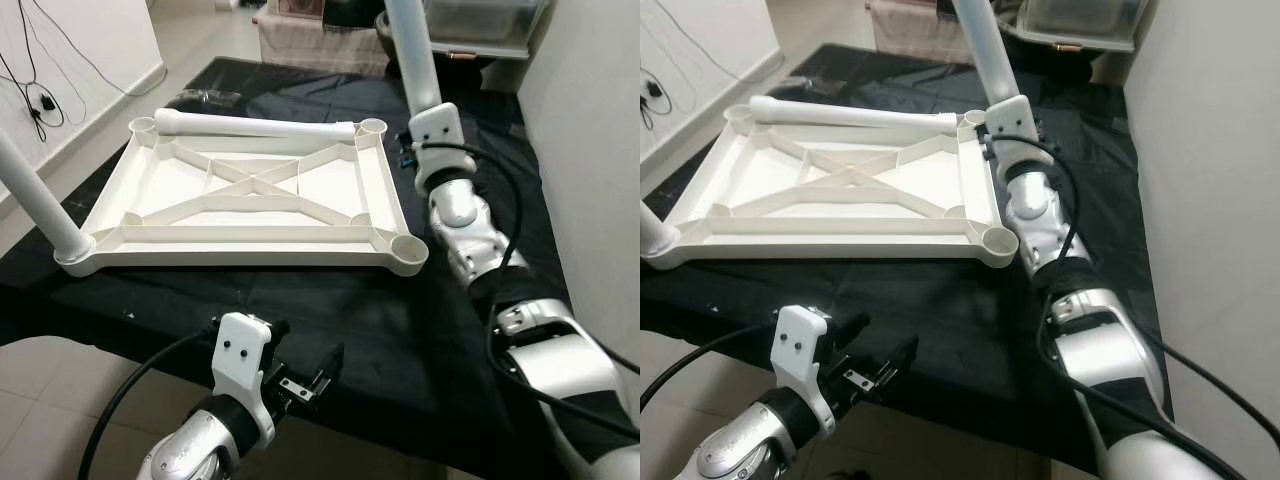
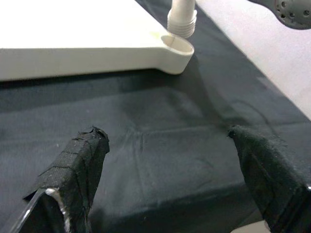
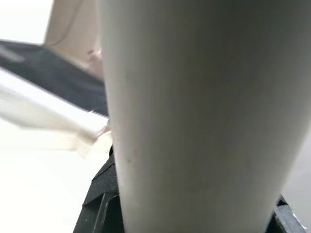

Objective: Building children table

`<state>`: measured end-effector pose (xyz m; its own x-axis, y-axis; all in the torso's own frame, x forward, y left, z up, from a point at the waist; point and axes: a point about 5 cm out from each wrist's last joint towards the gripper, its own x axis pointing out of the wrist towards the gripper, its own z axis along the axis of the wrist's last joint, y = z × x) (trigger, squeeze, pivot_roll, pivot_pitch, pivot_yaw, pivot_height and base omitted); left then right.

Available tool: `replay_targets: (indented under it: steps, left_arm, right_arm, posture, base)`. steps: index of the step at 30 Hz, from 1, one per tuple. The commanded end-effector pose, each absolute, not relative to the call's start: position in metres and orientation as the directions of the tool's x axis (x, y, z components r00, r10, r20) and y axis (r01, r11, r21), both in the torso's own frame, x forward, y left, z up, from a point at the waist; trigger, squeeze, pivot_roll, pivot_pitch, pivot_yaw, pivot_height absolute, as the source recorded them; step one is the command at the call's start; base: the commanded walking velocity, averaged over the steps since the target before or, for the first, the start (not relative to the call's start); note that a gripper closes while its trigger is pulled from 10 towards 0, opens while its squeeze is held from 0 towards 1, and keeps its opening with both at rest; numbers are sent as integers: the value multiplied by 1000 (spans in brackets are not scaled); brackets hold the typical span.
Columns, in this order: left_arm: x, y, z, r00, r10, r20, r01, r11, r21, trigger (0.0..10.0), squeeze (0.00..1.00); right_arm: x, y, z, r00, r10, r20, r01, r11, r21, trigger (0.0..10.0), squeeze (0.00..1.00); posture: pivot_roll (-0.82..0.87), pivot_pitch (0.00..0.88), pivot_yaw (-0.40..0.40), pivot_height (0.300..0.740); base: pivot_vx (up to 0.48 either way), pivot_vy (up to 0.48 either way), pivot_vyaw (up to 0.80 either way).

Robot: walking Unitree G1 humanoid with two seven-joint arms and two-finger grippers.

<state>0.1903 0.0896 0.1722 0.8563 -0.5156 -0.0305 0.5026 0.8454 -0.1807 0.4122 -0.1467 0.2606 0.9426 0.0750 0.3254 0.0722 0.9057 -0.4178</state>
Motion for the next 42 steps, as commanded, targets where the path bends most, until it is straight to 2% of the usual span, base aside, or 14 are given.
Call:
replay_targets:
  steps: [1, 4, 6, 10, 13, 16, 22, 23, 29, 31, 34, 36, 39, 42]
  left_arm:
    - [188, 91, 172, 862, -505, -46, 489, 853, -183, 10000, 0]
    - [188, 91, 172, 863, -503, -46, 487, 853, -185, 10000, 0]
    - [190, 93, 172, 866, -496, -54, 482, 859, -171, 10000, 0]
    - [192, 95, 171, 870, -490, -60, 475, 864, -165, 10000, 0]
    - [195, 97, 168, 873, -483, -69, 468, 869, -159, 10000, 0]
    - [196, 98, 168, 874, -481, -72, 466, 870, -159, 10000, 0]
    - [206, 104, 160, 878, -471, -86, 458, 879, -135, 10000, 0]
    - [210, 106, 158, 879, -468, -88, 455, 881, -131, 10000, 0]
    - [212, 107, 156, 880, -467, -89, 455, 881, -129, 10000, 0]
    - [214, 109, 155, 881, -464, -89, 453, 883, -119, 10000, 0]
    - [215, 109, 153, 881, -465, -91, 454, 884, -114, 10000, 0]
    - [215, 109, 148, 879, -467, -94, 457, 883, -108, 10000, 0]
    - [215, 109, 147, 879, -468, -96, 458, 882, -107, 10000, 0]
    - [213, 106, 145, 875, -474, -98, 465, 879, -107, 10000, 0]
  right_arm:
    - [410, -140, 246, 946, 142, 293, -12, 914, -406, 0, 0]
    - [410, -139, 245, 945, 151, 290, -21, 913, -407, 0, 0]
    - [409, -130, 241, 941, 240, 239, -170, 944, -282, 0, 0]
    - [406, -121, 241, 916, 338, 214, -314, 939, -142, 0, 0]
    - [397, -107, 248, 839, 505, 201, -510, 860, -32, 0, 0]
    - [397, -106, 248, 826, 524, 205, -530, 847, -29, 0, 0]
    - [372, -100, 260, 705, 675, 215, -689, 724, -13, 0, 0]
    - [362, -99, 264, 657, 723, 213, -737, 676, -21, 0, 0]
    - [355, -99, 264, 626, 755, 198, -769, 639, -4, 0, 0]
    - [340, -92, 266, 525, 827, 202, -846, 532, 24, 0, 0]
    - [333, -88, 266, 476, 858, 193, -876, 481, 23, 0, 0]
    - [323, -87, 264, 393, 904, 169, -919, 394, 33, 0, 0]
    - [321, -87, 263, 368, 916, 157, -929, 368, 31, 0, 0]
    - [327, -92, 258, 414, 903, 116, -908, 419, -23, 0, 0]
  posture:
    - [90, 278, -37, 740]
    - [91, 278, -37, 740]
    - [89, 261, -38, 740]
    - [86, 254, -38, 740]
    - [79, 237, -37, 740]
    - [77, 232, -36, 740]
    - [57, 179, -27, 740]
    - [57, 179, -27, 740]
    - [56, 173, -25, 740]
    - [56, 145, -27, 740]
    - [59, 135, -27, 740]
    - [61, 118, -33, 740]
    - [60, 112, -37, 740]
    - [59, 94, -38, 740]
  base:
    - [0, 0, 0]
    - [0, 0, 0]
    - [0, 0, 0]
    - [0, 0, 0]
    - [0, 0, 0]
    - [0, 0, 0]
    - [0, 0, 0]
    - [0, 0, 0]
    - [0, 0, 0]
    - [0, 0, 0]
    - [0, 0, 0]
    - [0, 0, 0]
    - [0, 0, 0]
    - [0, 0, 0]
